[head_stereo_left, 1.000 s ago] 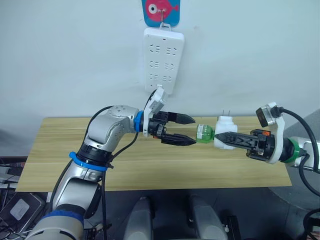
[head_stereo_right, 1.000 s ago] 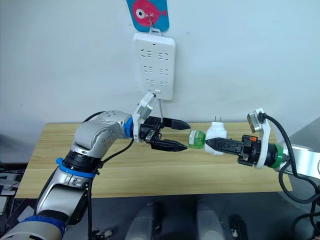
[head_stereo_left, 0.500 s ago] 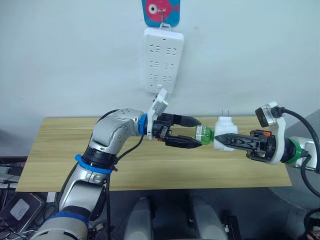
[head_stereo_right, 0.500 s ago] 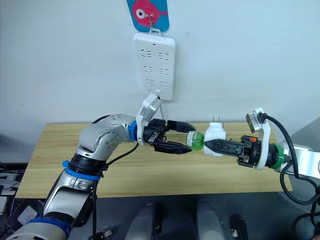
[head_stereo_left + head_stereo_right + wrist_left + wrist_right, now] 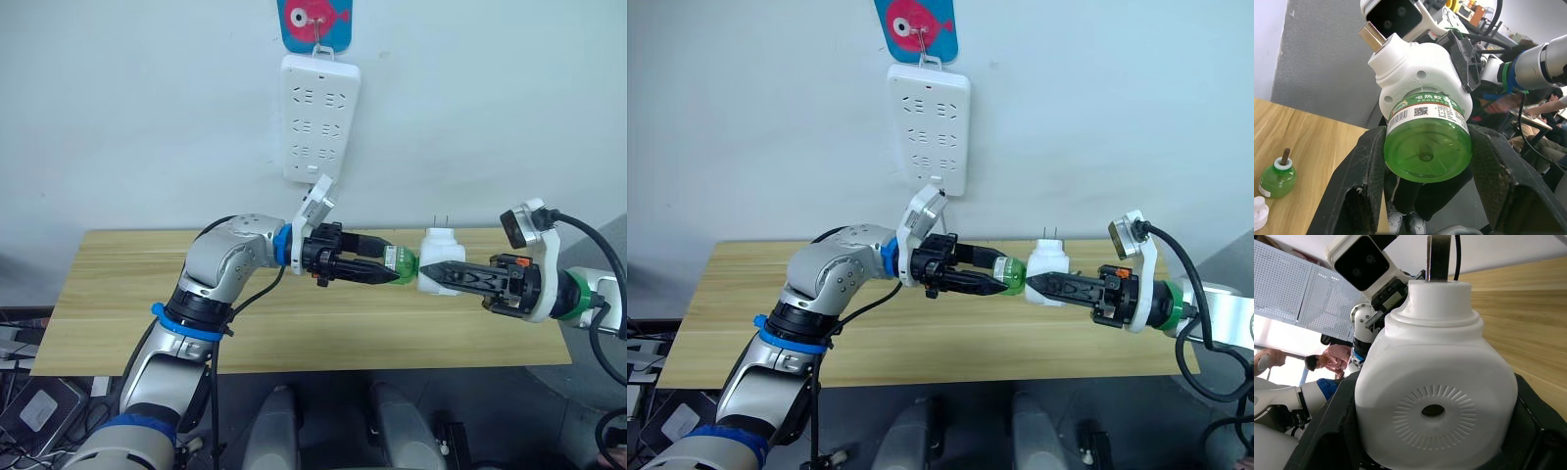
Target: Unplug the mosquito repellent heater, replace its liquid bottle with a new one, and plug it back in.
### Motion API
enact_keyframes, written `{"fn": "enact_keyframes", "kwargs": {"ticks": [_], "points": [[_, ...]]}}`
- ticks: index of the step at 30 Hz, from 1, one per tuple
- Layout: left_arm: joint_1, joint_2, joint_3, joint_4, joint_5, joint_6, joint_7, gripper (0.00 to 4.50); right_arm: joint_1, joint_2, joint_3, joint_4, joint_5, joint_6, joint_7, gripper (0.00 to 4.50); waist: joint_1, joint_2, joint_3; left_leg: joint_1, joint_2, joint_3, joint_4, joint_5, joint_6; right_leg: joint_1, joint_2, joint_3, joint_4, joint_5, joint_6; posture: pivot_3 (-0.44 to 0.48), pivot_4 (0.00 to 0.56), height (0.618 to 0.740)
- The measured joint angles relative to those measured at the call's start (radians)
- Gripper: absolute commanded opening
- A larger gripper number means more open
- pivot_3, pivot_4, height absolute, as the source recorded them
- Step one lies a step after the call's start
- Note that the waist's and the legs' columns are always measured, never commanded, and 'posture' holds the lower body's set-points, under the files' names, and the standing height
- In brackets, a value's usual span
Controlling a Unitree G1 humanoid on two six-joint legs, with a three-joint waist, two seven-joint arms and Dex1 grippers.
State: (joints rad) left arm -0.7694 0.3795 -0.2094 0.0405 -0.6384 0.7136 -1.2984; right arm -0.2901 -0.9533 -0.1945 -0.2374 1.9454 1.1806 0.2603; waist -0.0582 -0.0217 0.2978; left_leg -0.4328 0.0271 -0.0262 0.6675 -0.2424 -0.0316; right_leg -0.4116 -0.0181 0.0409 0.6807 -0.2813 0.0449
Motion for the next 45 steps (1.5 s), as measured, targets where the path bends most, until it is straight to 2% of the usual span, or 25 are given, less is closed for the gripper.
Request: {"fn": "enact_keyframes", "kwargs": {"ticks": [3,7,10,13,15,16,22,23,27,31,34,42,45], "points": [[0.004,-0.012,-0.001,0.0,0.054,-0.117,-0.007,2.2,-0.006,0.001,-0.002,0.008,0.0,-0.006,-0.001,3.05,0.0,0.0,0.0,0.0,0.0,0.0,0.0,0.0,0.0,0.0,0.0,0.0,0.0,0.0,0.0,-0.128,0.261,0.74],[0.031,-0.048,-0.006,0.021,0.202,-0.49,-0.047,2.2,-0.007,0.013,-0.015,0.024,0.001,-0.007,0.0,3.05,0.002,0.0,0.0,0.0,0.0,0.001,0.0,0.0,0.0,0.0,0.0,0.0,0.0,0.0,0.0,-0.125,0.264,0.74],[0.031,-0.091,-0.003,0.105,0.292,-0.805,-0.081,2.2,-0.008,0.014,-0.021,0.034,0.001,-0.002,0.007,3.05,0.003,0.0,0.0,0.0,0.0,0.001,0.0,0.0,0.0,0.0,0.0,0.0,0.0,0.0,0.0,-0.124,0.266,0.74],[0.007,-0.12,0.0,0.21,0.339,-1.06,-0.111,2.2,-0.007,0.011,-0.021,0.045,0.001,0.007,0.018,3.05,0.003,0.0,0.0,0.0,0.0,0.001,0.0,0.0,0.0,0.0,0.0,0.0,0.0,0.0,0.0,-0.124,0.266,0.74],[-0.018,-0.13,0.002,0.269,0.349,-1.169,-0.129,2.2,-0.007,0.007,-0.021,0.046,0.001,0.009,0.021,3.05,0.003,0.0,0.0,0.0,0.0,0.001,0.0,0.0,0.0,0.0,0.0,0.0,0.0,0.0,0.0,-0.121,0.27,0.74],[-0.028,-0.133,0.003,0.288,0.349,-1.198,-0.132,2.55,-0.007,0.006,-0.021,0.046,0.001,0.009,0.022,3.05,0.002,0.0,0.0,0.0,0.0,0.001,0.0,0.0,0.0,0.0,0.0,0.0,0.0,0.0,0.0,-0.12,0.27,0.74],[-0.037,-0.141,-0.023,0.301,0.35,-1.191,-0.132,4.43,-0.008,0.012,0.0,0.04,0.001,0.012,0.014,3.04,0.001,0.0,0.0,0.0,0.0,0.0,0.0,0.0,0.0,0.0,0.0,0.0,0.0,0.0,0.0,-0.114,0.273,0.74],[-0.037,-0.133,-0.026,0.293,0.357,-1.176,-0.127,4.5,-0.008,0.015,0.0,0.039,0.001,0.01,0.004,3.04,0.001,0.0,0.0,0.0,0.0,0.0,0.0,0.0,0.0,0.0,0.0,0.0,0.0,0.0,0.0,-0.114,0.273,0.74],[-0.036,-0.091,-0.044,0.219,0.404,-1.034,-0.061,4.5,-0.008,0.038,0.002,0.036,0.001,-0.016,-0.078,3.04,0.0,0.0,0.0,0.0,0.0,-0.001,0.0,0.0,0.0,0.0,0.0,0.0,0.0,0.0,0.0,-0.115,0.275,0.74],[-0.037,-0.005,-0.102,0.085,0.531,-0.888,0.005,4.5,-0.008,0.058,0.024,-0.001,0.001,-0.076,-0.277,3.04,-0.001,0.0,0.0,0.0,0.0,-0.001,0.0,0.0,0.0,0.0,0.0,0.0,0.0,0.0,0.0,-0.113,0.275,0.74],[-0.036,0.013,-0.139,0.014,0.62,-0.804,0.067,4.5,-0.008,0.073,0.05,-0.019,0.001,-0.119,-0.437,3.04,-0.001,0.0,0.0,0.0,0.0,-0.001,0.0,0.0,0.0,0.0,0.0,0.0,0.0,0.0,0.0,-0.115,0.274,0.74],[-0.023,0.01,-0.21,-0.005,0.833,-0.822,0.236,4.5,-0.017,0.189,0.083,-0.104,0.001,-0.195,-0.663,3.04,-0.001,0.0,0.0,0.0,0.0,0.0,-0.001,0.0,0.0,0.0,0.0,0.0,0.0,0.0,0.0,-0.122,0.266,0.74],[-0.011,0.01,-0.245,-0.005,0.881,-0.833,0.261,4.5,-0.018,0.22,0.087,-0.12,0.001,-0.216,-0.714,3.04,-0.001,0.0,0.0,0.0,0.0,0.0,-0.001,0.0,0.0,0.0,0.0,0.001,0.0,0.0,0.0,-0.122,0.266,0.74]]}}
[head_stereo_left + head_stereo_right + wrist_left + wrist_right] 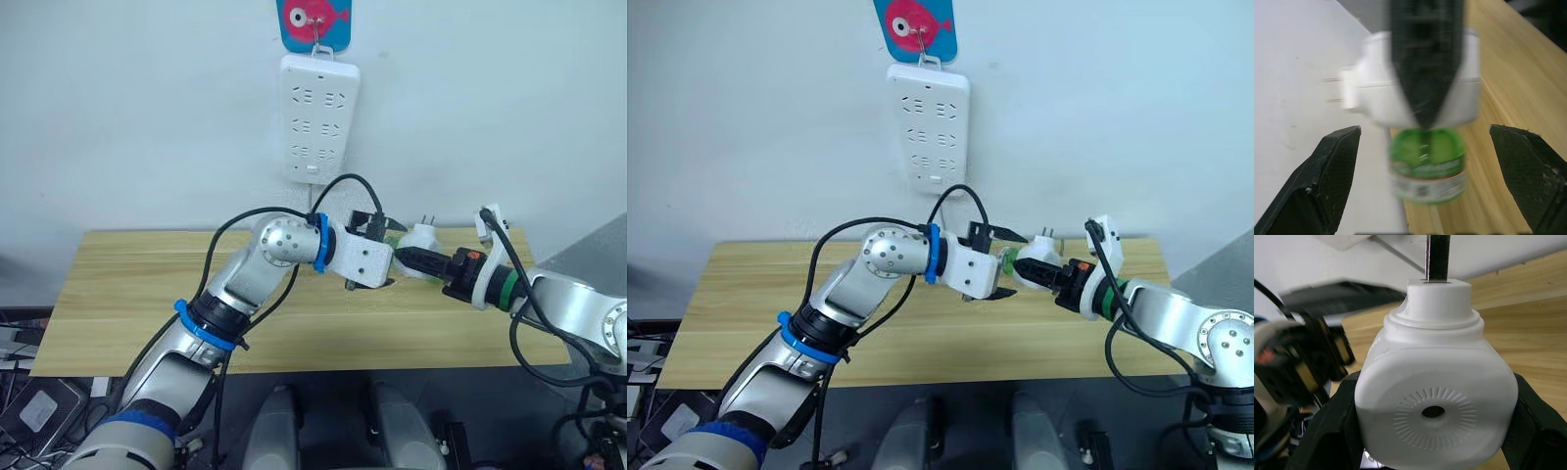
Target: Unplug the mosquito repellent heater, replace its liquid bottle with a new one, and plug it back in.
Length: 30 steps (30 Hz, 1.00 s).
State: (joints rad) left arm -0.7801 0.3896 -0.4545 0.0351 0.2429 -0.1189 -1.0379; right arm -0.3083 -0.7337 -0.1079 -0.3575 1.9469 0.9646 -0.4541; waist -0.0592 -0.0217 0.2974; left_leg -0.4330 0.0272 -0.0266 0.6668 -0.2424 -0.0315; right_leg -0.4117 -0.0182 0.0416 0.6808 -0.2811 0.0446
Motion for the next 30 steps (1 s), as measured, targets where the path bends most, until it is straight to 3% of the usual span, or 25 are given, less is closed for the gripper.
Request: {"fn": "enact_keyframes", "kwargs": {"ticks": [7,16,20,24,30], "points": [[0.025,0.009,-0.024,0.019,0.092,-0.017,0.063,4.5,0.007,0.017,0.003,-0.041,0.0,-0.016,-0.029,3.04,0.0,0.001,-0.001,0.0,0.0,0.0,0.0,0.0,0.0,0.0,0.0,0.0,0.0,0.0,0.0,-0.126,0.254,0.74],[0.024,-0.015,-0.031,0.05,0.12,-0.023,0.108,4.5,0.012,0.009,0.004,-0.053,0.0,-0.016,0.0,3.04,0.0,0.001,-0.001,0.0,0.0,0.0,0.0,0.0,0.0,0.0,0.0,0.0,0.0,0.0,0.0,-0.126,0.248,0.74],[0.018,-0.026,-0.034,0.05,0.121,-0.028,0.111,3.63,0.012,0.008,0.01,-0.053,0.0,-0.016,0.003,3.04,0.0,0.001,-0.001,0.0,0.0,0.0,0.0,0.0,0.0,0.0,0.0,0.0,0.0,0.0,0.0,-0.127,0.248,0.74],[0.011,-0.032,-0.028,0.051,0.112,-0.03,0.112,2.38,0.012,0.006,0.014,-0.053,0.0,-0.012,0.005,3.04,0.0,0.001,-0.001,0.0,0.0,0.0,0.0,0.0,0.0,0.0,0.0,0.0,0.0,0.0,0.0,-0.129,0.248,0.74],[-0.001,-0.033,-0.029,0.069,0.111,-0.047,0.113,2.29,0.009,0.004,0.015,-0.053,0.0,-0.015,0.006,3.04,0.0,0.001,-0.001,0.0,0.0,0.001,0.0,0.0,0.0,0.0,0.0,0.0,0.0,0.0,0.0,-0.131,0.247,0.74]]}}
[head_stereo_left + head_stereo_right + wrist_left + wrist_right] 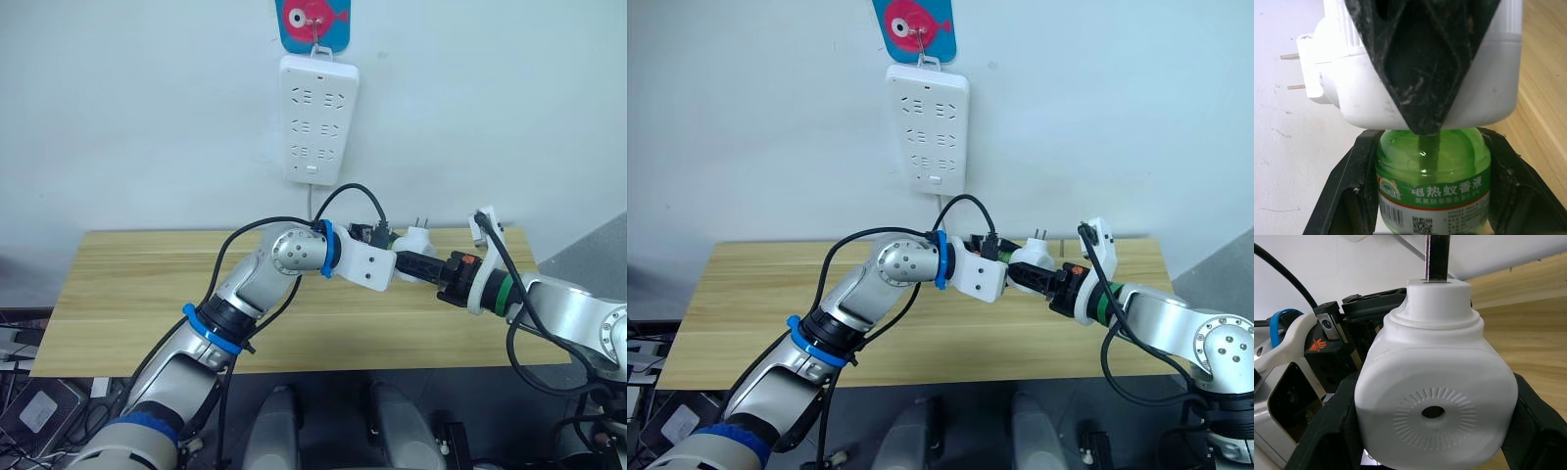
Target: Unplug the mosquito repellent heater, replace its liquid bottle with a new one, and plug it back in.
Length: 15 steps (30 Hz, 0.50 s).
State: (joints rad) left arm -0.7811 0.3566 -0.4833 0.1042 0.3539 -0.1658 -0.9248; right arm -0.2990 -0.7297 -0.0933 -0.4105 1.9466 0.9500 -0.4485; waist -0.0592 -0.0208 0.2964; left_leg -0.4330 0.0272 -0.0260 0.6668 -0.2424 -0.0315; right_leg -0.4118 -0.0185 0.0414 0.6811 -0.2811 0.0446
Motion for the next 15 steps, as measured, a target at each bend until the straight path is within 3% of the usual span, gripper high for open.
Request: {"fn": "enact_keyframes", "kwargs": {"ticks": [3,8,12,15], "points": [[-0.005,-0.006,0.001,0.019,0.001,-0.023,0.025,2.29,-0.02,-0.027,0.007,0.001,-0.002,0.001,0.004,3.04,0.0,0.0,0.0,0.0,0.0,0.0,0.0,0.0,0.0,0.0,0.0,0.0,0.0,0.0,0.0,-0.136,0.246,0.74],[-0.012,-0.006,0.0,0.048,0.01,-0.061,0.058,2.29,-0.043,-0.057,0.013,-0.002,-0.002,0.002,0.032,4.48,0.0,0.0,-0.001,0.0,0.0,0.0,0.0,0.0,0.0,0.0,0.0,0.0,0.0,0.0,0.0,-0.14,0.245,0.74],[-0.01,-0.011,0.004,0.06,0.0,-0.065,0.07,2.29,-0.059,-0.2,0.0,-0.053,-0.01,0.031,0.082,4.48,0.0,0.0,-0.001,0.0,0.0,0.0,0.0,0.0,0.0,0.0,-0.001,0.0,0.0,0.0,0.0,-0.15,0.25,0.74],[-0.002,-0.022,0.019,0.076,-0.025,-0.062,0.085,2.29,-0.001,-0.211,-0.03,-0.114,-0.01,-0.011,0.076,4.48,0.0,0.0,-0.001,-0.001,0.0,0.0,0.0,0.0,0.0,0.0,0.0,-0.001,0.0,0.0,0.0,-0.16,0.248,0.74]]}}
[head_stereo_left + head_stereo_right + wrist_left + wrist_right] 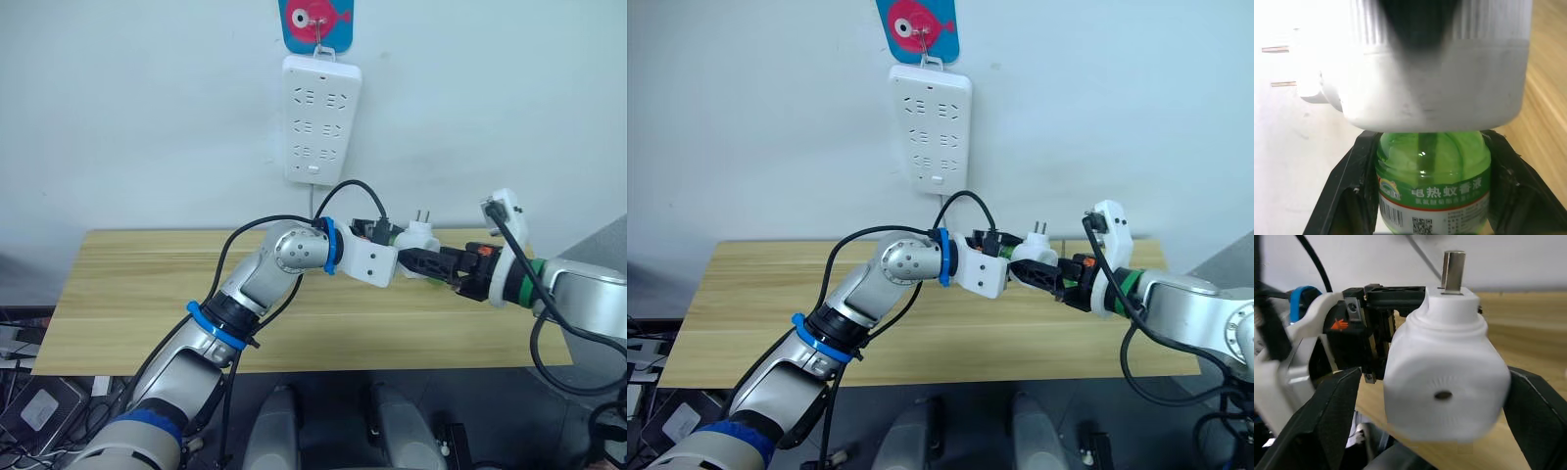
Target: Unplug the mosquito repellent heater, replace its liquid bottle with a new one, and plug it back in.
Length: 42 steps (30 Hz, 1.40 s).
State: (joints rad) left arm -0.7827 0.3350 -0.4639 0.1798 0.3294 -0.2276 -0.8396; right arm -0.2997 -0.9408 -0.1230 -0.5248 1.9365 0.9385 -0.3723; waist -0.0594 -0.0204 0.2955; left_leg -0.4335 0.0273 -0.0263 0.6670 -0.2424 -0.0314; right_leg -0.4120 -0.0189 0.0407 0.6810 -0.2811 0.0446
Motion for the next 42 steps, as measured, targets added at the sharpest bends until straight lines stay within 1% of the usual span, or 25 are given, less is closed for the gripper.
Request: {"fn": "enact_keyframes", "kwargs": {"ticks": [2,5,7,10,11,12,13,14,19,24,28,31,33,34,35,38,42], "points": [[0.017,-0.016,0.02,0.01,-0.029,0.016,0.003,2.29,0.036,-0.001,-0.009,-0.051,-0.017,-0.029,-0.006,4.48,-0.001,0.0,0.0,0.0,0.0,0.0,0.0,0.0,0.0,0.0,0.0,0.0,0.0,0.0,0.0,-0.169,0.246,0.74],[0.071,-0.12,0.095,0.013,-0.152,0.14,0.025,2.29,0.086,0.001,-0.025,-0.208,-0.135,-0.078,-0.019,4.48,-0.003,0.001,0.0,-0.001,0.0,0.0,0.002,0.0,0.0,0.0,0.0,0.0,0.001,0.0,0.0,-0.187,0.242,0.74],[0.103,-0.202,0.145,0.009,-0.245,0.21,0.046,2.29,0.118,0.003,-0.018,-0.308,-0.27,-0.09,0.005,4.48,-0.002,0.001,-0.001,-0.001,0.0,-0.001,0.003,0.0,-0.001,0.0,0.0,-0.001,0.001,0.0,0.0,-0.198,0.236,0.74],[0.144,-0.313,0.211,-0.044,-0.389,0.33,0.098,2.29,0.197,0.035,0.015,-0.404,-0.557,-0.127,0.044,4.48,-0.004,0.001,-0.003,-0.001,-0.001,0.0,0.004,0.001,-0.002,0.0,0.0,0.0,0.001,0.0,0.0,-0.219,0.231,0.74],[0.147,-0.342,0.237,-0.066,-0.426,0.379,0.127,2.29,0.22,0.073,0.024,-0.414,-0.635,-0.151,0.038,4.48,-0.006,0.0,-0.004,-0.001,0.0,-0.001,0.005,0.001,-0.003,0.0,0.0,0.0,0.001,0.0,0.0,-0.228,0.228,0.74],[0.148,-0.361,0.255,-0.086,-0.45,0.413,0.151,2.29,0.239,0.136,0.026,-0.414,-0.682,-0.18,0.02,4.48,-0.008,0.0,-0.006,-0.001,0.0,-0.001,0.005,0.002,-0.003,0.0,0.001,0.0,0.002,0.0,0.0,-0.234,0.227,0.74],[0.15,-0.364,0.263,-0.11,-0.466,0.433,0.163,2.29,0.251,0.195,0.027,-0.414,-0.715,-0.205,-0.001,4.48,-0.014,0.0,-0.009,-0.001,0.0,-0.001,0.005,0.002,-0.003,0.0,0.001,0.0,0.002,0.0,0.0,-0.234,0.227,0.74],[0.153,-0.364,0.266,-0.131,-0.477,0.45,0.172,2.29,0.256,0.231,0.029,-0.414,-0.745,-0.224,-0.017,4.48,-0.02,0.004,-0.012,0.0,0.0,0.0,0.005,0.002,-0.003,0.001,0.001,0.001,0.002,0.0,0.0,-0.244,0.225,0.74],[0.188,-0.356,0.259,-0.171,-0.506,0.5,0.177,2.29,0.24,0.321,0.068,-0.414,-0.85,-0.235,-0.048,4.48,-0.035,0.006,-0.022,0.001,0.0,0.0,0.005,0.001,-0.002,0.001,0.001,0.001,0.003,0.0,0.0,-0.248,0.222,0.74],[0.18,-0.331,0.251,-0.162,-0.509,0.485,0.163,2.29,0.195,0.346,0.098,-0.414,-0.899,-0.227,-0.04,4.48,-0.043,0.007,-0.025,0.001,-0.001,0.0,0.005,0.0,-0.001,0.001,0.001,0.001,0.003,0.0,0.0,-0.237,0.22,0.74],[0.171,-0.317,0.253,-0.133,-0.51,0.468,0.152,2.29,0.179,0.372,0.103,-0.414,-0.888,-0.232,-0.007,4.48,-0.043,0.007,-0.028,0.001,-0.001,0.0,0.004,0.0,0.0,0.001,0.001,0.001,0.002,0.0,0.0,-0.229,0.219,0.74],[0.171,-0.302,0.255,-0.128,-0.515,0.459,0.143,2.29,0.187,0.361,0.07,-0.414,-0.829,-0.239,0.035,4.48,-0.043,0.007,-0.028,0.001,-0.001,0.0,0.004,0.0,0.0,0.001,0.001,0.001,0.002,0.0,0.0,-0.223,0.218,0.74],[0.171,-0.281,0.259,-0.126,-0.532,0.457,0.115,2.29,0.215,0.313,0.007,-0.414,-0.767,-0.246,0.074,4.48,-0.041,0.007,-0.028,0.001,-0.001,0.001,0.004,0.0,0.0,0.002,0.001,0.001,0.002,0.0,0.0,-0.219,0.215,0.74],[0.171,-0.271,0.262,-0.123,-0.543,0.457,0.099,2.29,0.23,0.287,-0.028,-0.413,-0.733,-0.249,0.097,4.14,-0.041,0.008,-0.028,0.001,-0.001,0.001,0.004,0.0,0.0,0.002,0.001,0.001,0.002,0.0,0.0,-0.219,0.215,0.74],[0.17,-0.261,0.266,-0.119,-0.555,0.455,0.08,2.29,0.247,0.256,-0.061,-0.41,-0.704,-0.25,0.121,3.97,-0.041,0.008,-0.029,0.001,-0.001,0.0,0.004,0.0,0.0,0.002,0.001,0.001,0.002,0.0,0.0,-0.219,0.215,0.74],[0.162,-0.224,0.281,-0.091,-0.587,0.451,0.018,2.29,0.291,0.165,-0.144,-0.375,-0.634,-0.244,0.192,2.92,-0.041,0.008,-0.029,0.001,-0.001,0.0,0.004,0.0,0.0,0.002,0.001,0.001,0.002,0.0,0.0,-0.214,0.213,0.74],[0.145,-0.18,0.277,-0.073,-0.604,0.41,-0.077,2.29,0.314,0.08,-0.199,-0.297,-0.578,-0.212,0.23,1.45,-0.041,0.007,-0.03,0.001,-0.001,0.001,0.005,0.0,0.0,0.002,0.001,0.001,0.002,0.0,0.0,-0.211,0.214,0.74]]}}
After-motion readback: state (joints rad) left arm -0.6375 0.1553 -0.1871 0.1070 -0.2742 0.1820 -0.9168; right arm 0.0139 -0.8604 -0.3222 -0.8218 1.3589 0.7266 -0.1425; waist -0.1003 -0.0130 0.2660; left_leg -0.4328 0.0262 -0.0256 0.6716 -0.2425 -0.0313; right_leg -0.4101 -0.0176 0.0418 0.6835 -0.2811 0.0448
